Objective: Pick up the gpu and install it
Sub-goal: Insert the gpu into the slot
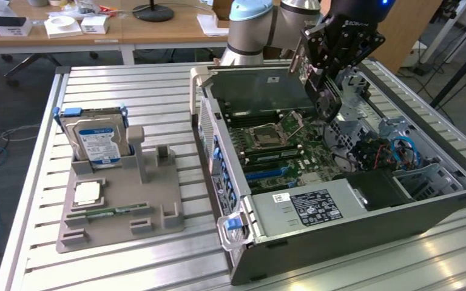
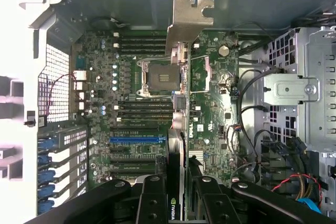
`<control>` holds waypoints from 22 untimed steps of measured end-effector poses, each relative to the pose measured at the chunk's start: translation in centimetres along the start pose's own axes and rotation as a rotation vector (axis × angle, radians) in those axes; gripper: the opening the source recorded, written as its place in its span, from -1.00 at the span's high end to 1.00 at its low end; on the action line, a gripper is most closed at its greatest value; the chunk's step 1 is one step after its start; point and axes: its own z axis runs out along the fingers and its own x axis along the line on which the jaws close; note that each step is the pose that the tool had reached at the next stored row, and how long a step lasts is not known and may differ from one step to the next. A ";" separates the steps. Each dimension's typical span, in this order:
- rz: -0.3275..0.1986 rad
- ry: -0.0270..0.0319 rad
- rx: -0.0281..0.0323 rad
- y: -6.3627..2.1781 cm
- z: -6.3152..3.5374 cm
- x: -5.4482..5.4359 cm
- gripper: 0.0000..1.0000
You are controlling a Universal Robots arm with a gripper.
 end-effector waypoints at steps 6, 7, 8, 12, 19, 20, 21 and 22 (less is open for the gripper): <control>0.000 0.0000 0.0000 0.00 0.00 0.0 0.47; 0.000 0.0000 0.0000 0.00 0.00 0.0 0.47; -0.001 0.0000 0.0000 0.00 0.00 0.0 0.47; -0.031 0.0030 -0.0001 0.00 0.02 0.0 0.47; -0.140 0.0137 -0.0002 -0.01 0.12 0.0 0.47; -0.158 0.0154 -0.0003 -0.01 0.14 0.0 0.47; -0.176 0.0172 -0.0003 -0.01 0.16 0.0 0.47; -0.194 0.0189 -0.0003 -0.02 0.18 0.0 0.47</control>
